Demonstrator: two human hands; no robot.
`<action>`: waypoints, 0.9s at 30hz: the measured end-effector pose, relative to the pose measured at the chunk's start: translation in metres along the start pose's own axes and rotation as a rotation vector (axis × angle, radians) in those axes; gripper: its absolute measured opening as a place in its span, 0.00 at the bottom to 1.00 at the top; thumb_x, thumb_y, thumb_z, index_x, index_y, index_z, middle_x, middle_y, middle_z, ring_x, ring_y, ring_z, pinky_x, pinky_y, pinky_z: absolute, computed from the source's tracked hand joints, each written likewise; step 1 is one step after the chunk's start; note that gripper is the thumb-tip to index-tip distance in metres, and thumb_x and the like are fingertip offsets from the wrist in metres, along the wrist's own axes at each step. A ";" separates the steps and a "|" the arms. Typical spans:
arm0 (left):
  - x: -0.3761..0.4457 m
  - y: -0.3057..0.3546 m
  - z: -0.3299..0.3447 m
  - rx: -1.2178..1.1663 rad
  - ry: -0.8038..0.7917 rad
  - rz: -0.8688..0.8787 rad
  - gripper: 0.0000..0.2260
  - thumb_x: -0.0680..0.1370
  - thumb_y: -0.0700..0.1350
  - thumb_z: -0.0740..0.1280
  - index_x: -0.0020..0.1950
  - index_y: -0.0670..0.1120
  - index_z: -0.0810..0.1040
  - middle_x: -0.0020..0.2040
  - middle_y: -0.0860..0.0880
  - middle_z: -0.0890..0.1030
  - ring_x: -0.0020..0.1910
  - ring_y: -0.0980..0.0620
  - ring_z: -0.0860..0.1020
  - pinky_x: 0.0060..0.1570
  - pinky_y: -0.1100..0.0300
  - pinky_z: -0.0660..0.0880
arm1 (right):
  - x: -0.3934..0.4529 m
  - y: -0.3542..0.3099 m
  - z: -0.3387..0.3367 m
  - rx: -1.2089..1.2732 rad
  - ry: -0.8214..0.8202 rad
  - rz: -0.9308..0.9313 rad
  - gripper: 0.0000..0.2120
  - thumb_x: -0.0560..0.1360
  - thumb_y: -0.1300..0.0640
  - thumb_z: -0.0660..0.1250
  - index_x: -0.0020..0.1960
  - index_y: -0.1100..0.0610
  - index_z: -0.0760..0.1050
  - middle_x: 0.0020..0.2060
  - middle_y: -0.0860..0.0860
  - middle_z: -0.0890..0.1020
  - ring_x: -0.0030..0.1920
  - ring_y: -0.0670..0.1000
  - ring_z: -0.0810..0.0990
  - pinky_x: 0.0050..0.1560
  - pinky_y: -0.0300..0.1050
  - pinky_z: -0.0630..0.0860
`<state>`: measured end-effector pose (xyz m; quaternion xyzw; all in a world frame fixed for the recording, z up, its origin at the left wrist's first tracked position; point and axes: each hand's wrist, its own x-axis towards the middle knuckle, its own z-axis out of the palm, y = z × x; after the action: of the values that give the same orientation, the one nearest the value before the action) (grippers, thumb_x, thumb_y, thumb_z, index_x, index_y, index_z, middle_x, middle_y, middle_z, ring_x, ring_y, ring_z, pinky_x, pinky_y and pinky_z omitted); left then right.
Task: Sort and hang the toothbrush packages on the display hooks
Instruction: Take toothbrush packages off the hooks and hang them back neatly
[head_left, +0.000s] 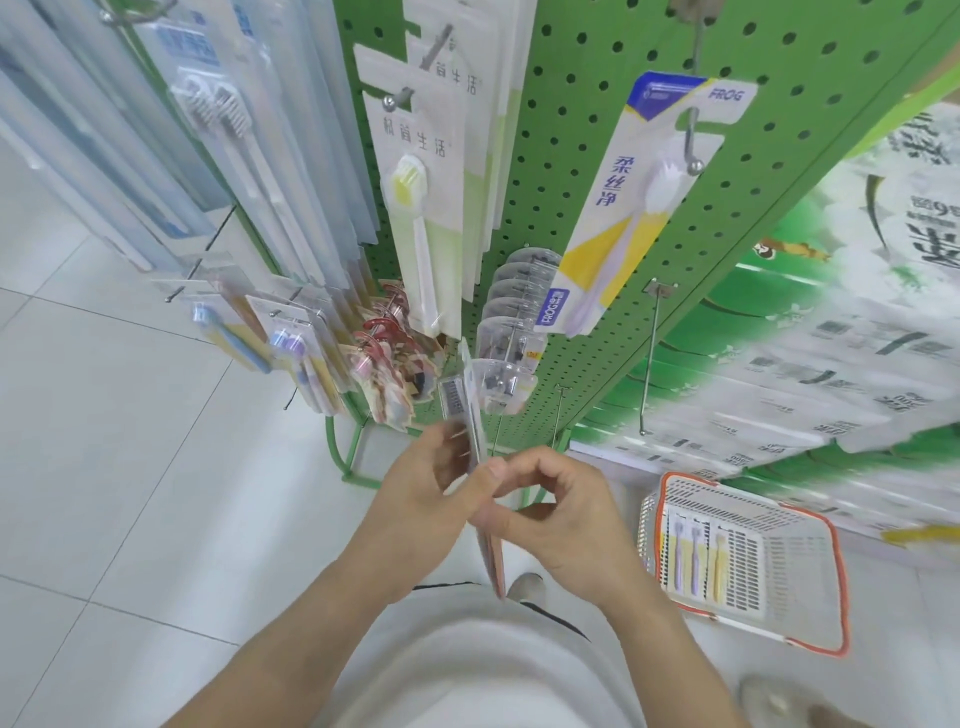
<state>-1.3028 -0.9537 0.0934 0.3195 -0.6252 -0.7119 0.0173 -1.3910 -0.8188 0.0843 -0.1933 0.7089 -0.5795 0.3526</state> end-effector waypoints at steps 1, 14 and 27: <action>0.000 0.000 0.000 -0.035 -0.016 -0.008 0.15 0.81 0.46 0.68 0.66 0.44 0.75 0.60 0.46 0.84 0.59 0.48 0.83 0.62 0.49 0.79 | 0.001 0.001 0.000 0.037 0.014 -0.004 0.15 0.64 0.54 0.82 0.46 0.58 0.82 0.38 0.51 0.85 0.37 0.52 0.83 0.38 0.48 0.82; -0.003 0.003 -0.004 -0.223 -0.141 -0.102 0.12 0.81 0.47 0.63 0.62 0.46 0.79 0.52 0.41 0.86 0.48 0.39 0.85 0.49 0.44 0.82 | 0.019 -0.007 -0.016 0.134 0.237 -0.068 0.16 0.68 0.58 0.79 0.52 0.59 0.79 0.43 0.53 0.85 0.39 0.50 0.79 0.36 0.46 0.77; -0.004 -0.004 -0.010 -0.067 -0.236 -0.008 0.15 0.78 0.35 0.70 0.63 0.47 0.78 0.55 0.48 0.86 0.53 0.45 0.85 0.48 0.56 0.82 | 0.030 -0.007 -0.016 0.441 0.166 0.106 0.11 0.71 0.57 0.73 0.50 0.61 0.80 0.44 0.57 0.86 0.41 0.52 0.84 0.39 0.47 0.81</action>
<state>-1.2933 -0.9604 0.0916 0.2353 -0.5973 -0.7652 -0.0486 -1.4236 -0.8300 0.0840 -0.0258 0.6009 -0.7147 0.3570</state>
